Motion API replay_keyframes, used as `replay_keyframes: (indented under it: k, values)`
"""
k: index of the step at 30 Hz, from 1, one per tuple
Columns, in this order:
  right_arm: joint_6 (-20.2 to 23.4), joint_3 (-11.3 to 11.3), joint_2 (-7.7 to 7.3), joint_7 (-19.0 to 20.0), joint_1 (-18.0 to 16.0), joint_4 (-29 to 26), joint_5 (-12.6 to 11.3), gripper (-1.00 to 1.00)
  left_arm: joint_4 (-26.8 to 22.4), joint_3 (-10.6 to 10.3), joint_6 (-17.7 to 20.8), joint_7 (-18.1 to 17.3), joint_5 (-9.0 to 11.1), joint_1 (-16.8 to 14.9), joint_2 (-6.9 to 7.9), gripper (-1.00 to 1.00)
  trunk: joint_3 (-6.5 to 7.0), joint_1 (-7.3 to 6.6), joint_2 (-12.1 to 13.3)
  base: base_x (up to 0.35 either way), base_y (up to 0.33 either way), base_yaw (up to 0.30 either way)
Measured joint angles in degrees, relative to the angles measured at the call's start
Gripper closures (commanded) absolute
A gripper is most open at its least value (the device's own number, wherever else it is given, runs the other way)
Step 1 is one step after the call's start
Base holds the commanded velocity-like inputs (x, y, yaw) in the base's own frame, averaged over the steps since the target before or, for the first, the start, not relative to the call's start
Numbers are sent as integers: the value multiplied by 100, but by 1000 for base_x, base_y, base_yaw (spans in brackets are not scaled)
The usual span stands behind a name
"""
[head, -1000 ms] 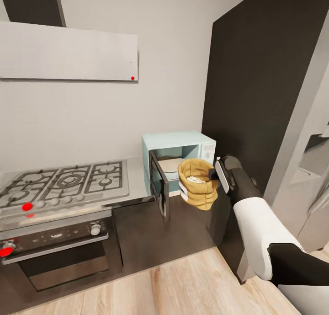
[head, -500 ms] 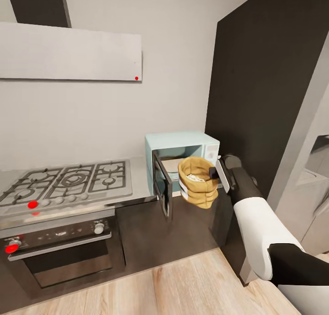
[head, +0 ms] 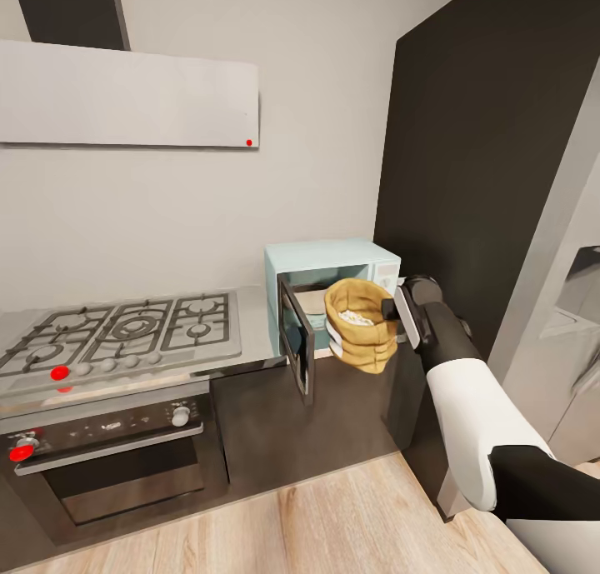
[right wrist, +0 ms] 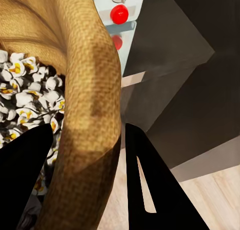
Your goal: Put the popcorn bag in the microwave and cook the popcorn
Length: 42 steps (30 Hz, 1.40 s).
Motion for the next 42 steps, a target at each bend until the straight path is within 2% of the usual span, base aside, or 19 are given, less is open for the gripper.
replay_keyframes:
  k: [11, 29, 42]
  values:
    - [0, -4, -2, -4, 0, -1, -8, 100, 3, 0, 0, -1, -1, 3, -3, -100, 0, 0, 0, 6, 0, 0]
    - [1, -9, -10, 1, 0, 0, -18, 100, 3, 0, 0, -1, 0, 0, 0, -100, 0, -1, 0, 135, 0, 0]
    - [1, -25, 57, 5, 0, 0, -49, 100, 4, 0, 0, -1, 0, 0, 0, -100, 0, -1, 0, 96, 0, 0]
